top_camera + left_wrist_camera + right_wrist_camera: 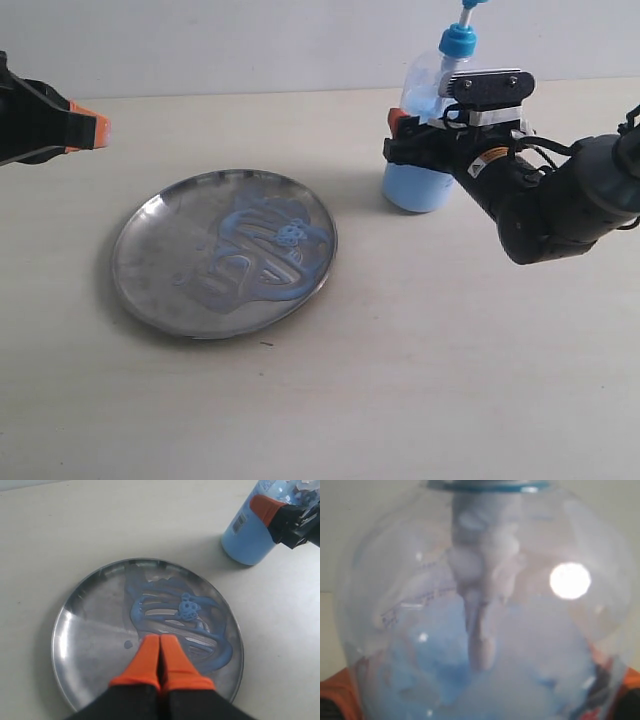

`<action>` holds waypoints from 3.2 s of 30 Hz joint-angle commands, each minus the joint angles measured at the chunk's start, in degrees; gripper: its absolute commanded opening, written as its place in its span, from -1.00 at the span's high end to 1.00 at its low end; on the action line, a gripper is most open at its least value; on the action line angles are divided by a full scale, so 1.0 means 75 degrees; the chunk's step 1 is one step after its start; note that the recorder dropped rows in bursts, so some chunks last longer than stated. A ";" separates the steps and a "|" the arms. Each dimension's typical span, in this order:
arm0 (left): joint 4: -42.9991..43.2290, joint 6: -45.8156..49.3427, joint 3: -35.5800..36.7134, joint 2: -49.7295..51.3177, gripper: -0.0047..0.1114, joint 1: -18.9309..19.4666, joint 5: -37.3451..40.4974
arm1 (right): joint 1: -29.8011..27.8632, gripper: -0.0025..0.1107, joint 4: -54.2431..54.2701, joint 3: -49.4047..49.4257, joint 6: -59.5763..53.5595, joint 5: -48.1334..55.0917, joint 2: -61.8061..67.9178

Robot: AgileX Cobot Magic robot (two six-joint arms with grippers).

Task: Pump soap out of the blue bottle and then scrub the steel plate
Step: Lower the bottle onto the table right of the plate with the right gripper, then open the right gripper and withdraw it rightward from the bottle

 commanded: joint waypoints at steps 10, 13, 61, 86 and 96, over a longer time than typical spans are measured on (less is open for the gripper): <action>-0.0018 0.0057 0.0008 -0.0070 0.92 0.0023 -0.0038 | -0.0010 -0.37 -0.1013 0.0052 -0.0844 0.0229 0.0075; -0.0018 0.0057 0.0008 -0.0070 0.92 0.0023 -0.0038 | -0.0010 -0.37 -0.1013 0.0052 -0.0844 0.0229 0.0075; 0.0030 0.0069 0.0008 -0.0056 0.92 0.0023 -0.0038 | -0.0010 -0.76 -0.1097 -0.0240 0.0264 0.2067 -0.1047; 0.0003 0.0069 0.0008 -0.0056 0.92 0.0023 -0.0003 | -0.0010 -0.76 -0.1268 0.0534 0.0670 0.4972 -0.3217; -0.0059 0.0069 0.0008 -0.0056 0.92 0.0023 -0.0003 | -0.0010 -0.76 -0.1268 0.1920 0.1215 0.4974 -0.4482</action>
